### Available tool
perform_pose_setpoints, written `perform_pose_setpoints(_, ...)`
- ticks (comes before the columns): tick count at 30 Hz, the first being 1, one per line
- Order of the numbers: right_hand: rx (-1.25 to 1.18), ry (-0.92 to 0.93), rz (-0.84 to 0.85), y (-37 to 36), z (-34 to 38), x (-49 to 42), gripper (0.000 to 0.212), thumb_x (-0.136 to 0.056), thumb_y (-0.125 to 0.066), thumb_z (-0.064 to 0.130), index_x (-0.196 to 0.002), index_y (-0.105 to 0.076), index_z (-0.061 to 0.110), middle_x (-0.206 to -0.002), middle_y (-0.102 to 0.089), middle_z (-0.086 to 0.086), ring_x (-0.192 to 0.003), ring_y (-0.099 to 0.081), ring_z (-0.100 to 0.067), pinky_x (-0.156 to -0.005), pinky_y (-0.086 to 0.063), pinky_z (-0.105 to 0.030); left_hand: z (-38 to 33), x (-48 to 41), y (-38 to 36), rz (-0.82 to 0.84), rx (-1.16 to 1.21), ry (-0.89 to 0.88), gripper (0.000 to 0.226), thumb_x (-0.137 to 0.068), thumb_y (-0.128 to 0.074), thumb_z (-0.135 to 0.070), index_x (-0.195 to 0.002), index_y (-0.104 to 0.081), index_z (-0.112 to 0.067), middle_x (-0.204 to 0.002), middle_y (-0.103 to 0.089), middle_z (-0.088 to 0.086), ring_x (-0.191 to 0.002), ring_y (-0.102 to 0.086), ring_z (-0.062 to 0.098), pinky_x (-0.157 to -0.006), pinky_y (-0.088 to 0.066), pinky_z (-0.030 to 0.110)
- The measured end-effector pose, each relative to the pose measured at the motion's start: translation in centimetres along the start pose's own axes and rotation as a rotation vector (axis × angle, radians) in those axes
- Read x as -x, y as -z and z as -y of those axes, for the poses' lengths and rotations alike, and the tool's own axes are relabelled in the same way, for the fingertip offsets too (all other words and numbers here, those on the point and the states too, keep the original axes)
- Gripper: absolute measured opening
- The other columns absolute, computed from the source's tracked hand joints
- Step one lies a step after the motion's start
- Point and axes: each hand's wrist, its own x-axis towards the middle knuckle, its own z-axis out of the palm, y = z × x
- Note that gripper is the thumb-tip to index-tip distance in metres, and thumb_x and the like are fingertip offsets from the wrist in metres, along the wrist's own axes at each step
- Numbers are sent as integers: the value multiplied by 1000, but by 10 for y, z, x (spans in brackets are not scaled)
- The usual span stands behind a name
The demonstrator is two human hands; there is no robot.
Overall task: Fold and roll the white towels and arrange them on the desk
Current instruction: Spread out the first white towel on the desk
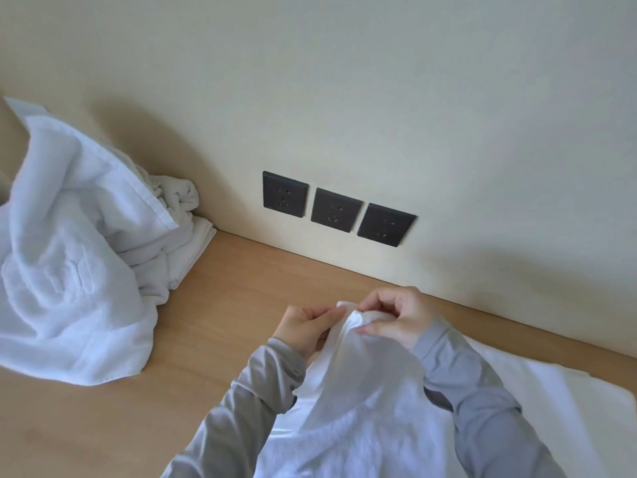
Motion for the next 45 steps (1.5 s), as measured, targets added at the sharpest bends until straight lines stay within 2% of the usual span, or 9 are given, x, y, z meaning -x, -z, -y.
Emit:
perform_pose_setpoints(5,-45,16,-99,-10,-3,0,25,-64,-80,-4,-67,-65,16,-86,-70,-18,-94,-67,-30,-85,-54,-42,-1,5,-2,22,30,-56,22,-91,-56,-10,-80,-74,-4,-87,-49,23,-79,-39,30,-61,-31,31)
perform_pose_setpoints(8,-2,61,-164,-12,-7,0,32,-60,-82,-2,-63,-62,22,-71,-63,2,-71,-59,-15,-68,-49,-26,-1,8,2,71,-28,-92,26,-92,-54,-10,-74,-72,-6,-84,-48,21,-73,-38,27,-57,-30,30)
perform_pose_setpoints(15,121,10,29,-5,-18,-1,40,-73,-78,11,-97,-58,37,-83,-62,10,-83,-58,-8,-77,-46,-21,-8,10,1,107,-288,-216,16,-91,-58,-8,-92,-73,-8,-66,-67,-6,-62,-58,4,-61,-46,17)
perform_pose_setpoints(20,147,40,-49,-2,-27,2,21,-75,-76,13,-61,-64,22,-49,-51,16,-51,-44,2,-52,-33,-10,-2,10,5,-45,-658,-401,12,-86,-66,-16,-92,-75,-10,-86,-55,-9,-81,-56,15,-75,-42,11)
perform_pose_setpoints(24,24,62,-139,5,-37,7,19,-76,-74,8,-77,-64,-8,-62,-51,-3,-57,-44,-7,-53,-35,-12,28,38,29,-39,-564,-492,21,-83,-67,-4,-90,-70,-24,-91,-67,-7,-87,-65,9,-85,-51,24)
perform_pose_setpoints(29,24,75,-150,8,-41,0,35,-76,-73,6,-53,-58,26,-44,-45,16,-45,-40,2,-49,-33,-9,93,78,71,-113,-656,-350,23,-76,-76,-13,-84,-67,-32,-104,-64,-12,-101,-58,0,-86,-44,20)
perform_pose_setpoints(37,67,71,-203,6,-40,-20,27,-78,-73,15,-60,-57,3,-56,-40,1,-56,-36,-13,-53,-32,-22,123,87,95,-117,-673,-166,29,-77,-75,-34,-105,-70,-33,-107,-64,-16,-103,-56,-4,-92,-41,17)
perform_pose_setpoints(41,67,57,-303,17,-40,-31,38,-78,-73,17,-49,-49,17,-43,-39,14,-45,-35,-1,-45,-32,-10,136,93,112,-174,-710,-31,10,-70,-77,-36,-76,-69,-39,-87,-61,-14,-83,-57,5,-79,-43,21)
perform_pose_setpoints(45,136,48,-383,27,-43,-38,39,-79,-72,22,-51,-47,15,-44,-36,10,-50,-32,-10,-47,-32,-16,142,103,127,-169,-756,-103,29,-78,-75,-30,-64,-63,-52,-74,-55,-25,-68,-47,-2,-67,-34,14)
